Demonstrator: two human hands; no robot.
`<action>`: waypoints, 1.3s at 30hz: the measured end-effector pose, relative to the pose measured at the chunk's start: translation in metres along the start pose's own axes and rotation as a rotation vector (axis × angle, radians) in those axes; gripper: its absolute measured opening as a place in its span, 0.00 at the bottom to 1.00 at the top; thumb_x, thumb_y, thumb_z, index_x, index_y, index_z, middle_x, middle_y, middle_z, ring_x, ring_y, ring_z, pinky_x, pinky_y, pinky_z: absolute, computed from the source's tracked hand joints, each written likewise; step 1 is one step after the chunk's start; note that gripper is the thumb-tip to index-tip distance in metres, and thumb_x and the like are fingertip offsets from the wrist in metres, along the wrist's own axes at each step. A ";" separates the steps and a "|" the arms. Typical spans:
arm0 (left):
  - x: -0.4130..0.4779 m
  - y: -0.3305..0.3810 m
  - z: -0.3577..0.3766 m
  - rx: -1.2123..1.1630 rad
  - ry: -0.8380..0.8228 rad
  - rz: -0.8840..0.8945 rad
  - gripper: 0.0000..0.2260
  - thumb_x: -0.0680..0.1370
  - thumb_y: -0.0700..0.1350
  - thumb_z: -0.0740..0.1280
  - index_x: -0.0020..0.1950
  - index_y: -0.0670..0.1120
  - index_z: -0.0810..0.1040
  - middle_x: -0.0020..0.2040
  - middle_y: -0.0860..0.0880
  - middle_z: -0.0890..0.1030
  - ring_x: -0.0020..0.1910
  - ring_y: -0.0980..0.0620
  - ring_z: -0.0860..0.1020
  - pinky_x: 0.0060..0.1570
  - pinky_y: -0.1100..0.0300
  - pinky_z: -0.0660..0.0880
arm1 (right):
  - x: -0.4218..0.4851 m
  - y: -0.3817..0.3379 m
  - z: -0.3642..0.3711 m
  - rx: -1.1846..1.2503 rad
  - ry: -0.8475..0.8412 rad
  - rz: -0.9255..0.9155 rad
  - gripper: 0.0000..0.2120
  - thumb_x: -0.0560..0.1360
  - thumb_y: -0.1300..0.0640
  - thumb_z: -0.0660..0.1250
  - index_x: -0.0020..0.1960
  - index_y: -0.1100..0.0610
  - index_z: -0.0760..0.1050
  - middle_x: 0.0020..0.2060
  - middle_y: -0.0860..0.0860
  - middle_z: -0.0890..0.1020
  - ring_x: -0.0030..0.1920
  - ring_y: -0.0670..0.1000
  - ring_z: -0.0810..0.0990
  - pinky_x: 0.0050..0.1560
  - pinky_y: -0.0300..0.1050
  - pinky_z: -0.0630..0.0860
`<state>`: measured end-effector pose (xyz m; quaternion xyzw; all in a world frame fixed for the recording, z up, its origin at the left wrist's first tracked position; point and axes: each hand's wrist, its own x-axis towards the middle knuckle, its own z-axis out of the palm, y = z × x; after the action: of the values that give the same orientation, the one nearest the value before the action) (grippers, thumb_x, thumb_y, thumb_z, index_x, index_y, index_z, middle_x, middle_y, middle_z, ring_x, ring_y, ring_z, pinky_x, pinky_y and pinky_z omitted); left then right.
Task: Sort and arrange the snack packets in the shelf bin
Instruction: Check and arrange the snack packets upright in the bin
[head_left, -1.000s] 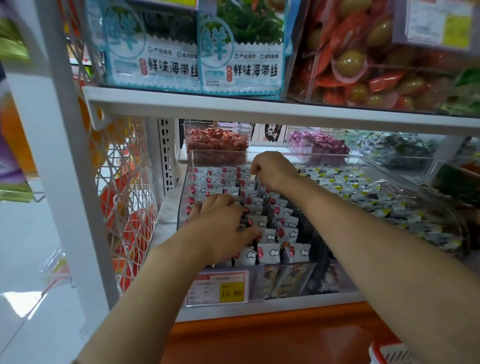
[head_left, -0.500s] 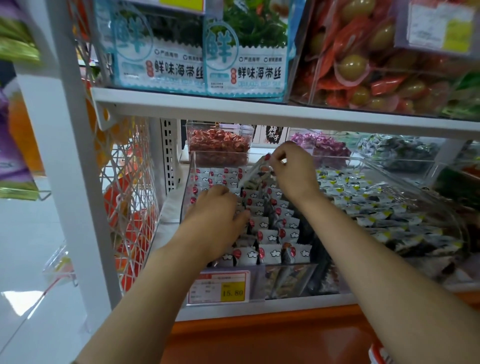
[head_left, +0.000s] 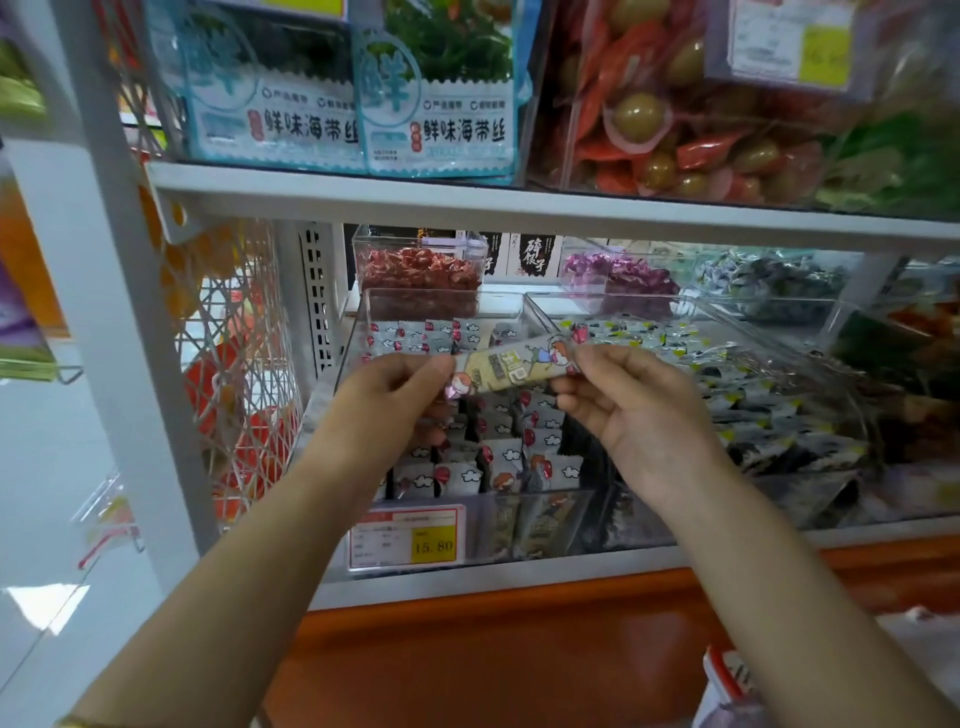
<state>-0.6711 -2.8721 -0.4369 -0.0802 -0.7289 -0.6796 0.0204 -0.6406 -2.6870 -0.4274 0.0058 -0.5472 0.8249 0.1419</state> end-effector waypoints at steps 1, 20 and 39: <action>-0.001 0.000 0.001 -0.044 0.009 -0.012 0.11 0.78 0.50 0.63 0.49 0.43 0.79 0.42 0.44 0.80 0.39 0.51 0.79 0.33 0.65 0.76 | -0.002 0.000 -0.002 0.052 -0.019 0.033 0.05 0.69 0.63 0.67 0.43 0.63 0.79 0.35 0.54 0.84 0.34 0.49 0.83 0.34 0.37 0.79; -0.002 0.003 0.001 -0.366 -0.085 0.007 0.08 0.69 0.34 0.69 0.46 0.41 0.73 0.42 0.43 0.79 0.36 0.52 0.83 0.37 0.67 0.78 | 0.000 0.003 -0.007 0.174 0.046 0.048 0.03 0.75 0.65 0.64 0.43 0.63 0.74 0.30 0.54 0.83 0.32 0.51 0.83 0.32 0.40 0.80; -0.008 0.003 0.001 0.010 -0.035 0.129 0.09 0.72 0.45 0.71 0.45 0.43 0.73 0.37 0.46 0.83 0.38 0.48 0.83 0.43 0.55 0.80 | -0.002 0.009 -0.011 -0.202 -0.061 -0.109 0.08 0.73 0.67 0.67 0.47 0.58 0.82 0.46 0.58 0.83 0.45 0.52 0.84 0.41 0.41 0.81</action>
<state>-0.6630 -2.8720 -0.4349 -0.1388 -0.7257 -0.6719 0.0519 -0.6396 -2.6812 -0.4404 0.0464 -0.6305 0.7560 0.1697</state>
